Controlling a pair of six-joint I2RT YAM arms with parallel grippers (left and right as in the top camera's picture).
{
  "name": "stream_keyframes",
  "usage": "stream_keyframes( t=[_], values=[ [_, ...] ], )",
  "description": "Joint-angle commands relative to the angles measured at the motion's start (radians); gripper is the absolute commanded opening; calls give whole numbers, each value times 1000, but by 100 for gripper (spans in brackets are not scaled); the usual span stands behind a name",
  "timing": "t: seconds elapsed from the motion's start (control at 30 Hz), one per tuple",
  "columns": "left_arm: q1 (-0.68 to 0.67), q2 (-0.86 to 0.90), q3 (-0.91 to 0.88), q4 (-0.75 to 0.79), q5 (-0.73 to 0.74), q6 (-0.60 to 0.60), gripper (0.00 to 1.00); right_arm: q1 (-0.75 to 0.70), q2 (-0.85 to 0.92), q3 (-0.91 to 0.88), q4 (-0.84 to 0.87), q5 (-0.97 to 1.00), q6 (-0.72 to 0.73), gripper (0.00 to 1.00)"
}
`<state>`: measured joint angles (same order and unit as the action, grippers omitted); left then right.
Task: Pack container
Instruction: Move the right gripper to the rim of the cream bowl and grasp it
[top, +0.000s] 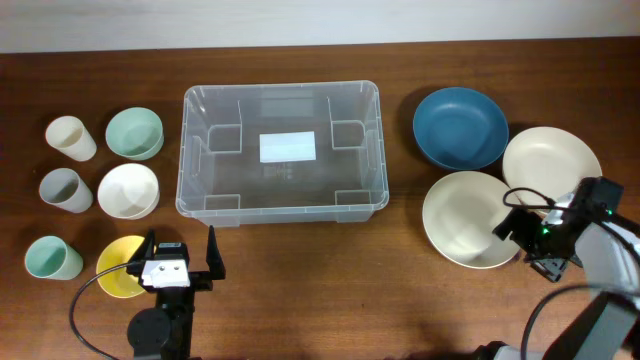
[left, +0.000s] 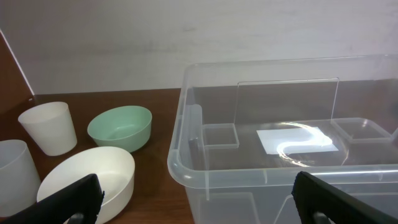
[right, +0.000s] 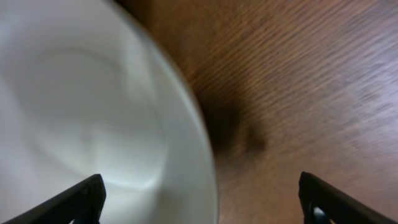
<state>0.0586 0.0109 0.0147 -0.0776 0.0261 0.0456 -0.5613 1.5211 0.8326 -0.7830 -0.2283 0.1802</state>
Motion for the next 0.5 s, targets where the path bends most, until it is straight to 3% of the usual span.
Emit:
stream_keyframes(
  t=[0.0,0.17,0.47],
  values=[
    [4,-6,-6,-1,11,8,99,5,61,-10,8,-12,-7,93],
    [4,-6,-6,-1,11,8,99,5,112,-10,25,-12,-3,80],
    [4,-6,-6,-1,12,8,99,5,113,-10,32,-16,45,21]
  ],
)
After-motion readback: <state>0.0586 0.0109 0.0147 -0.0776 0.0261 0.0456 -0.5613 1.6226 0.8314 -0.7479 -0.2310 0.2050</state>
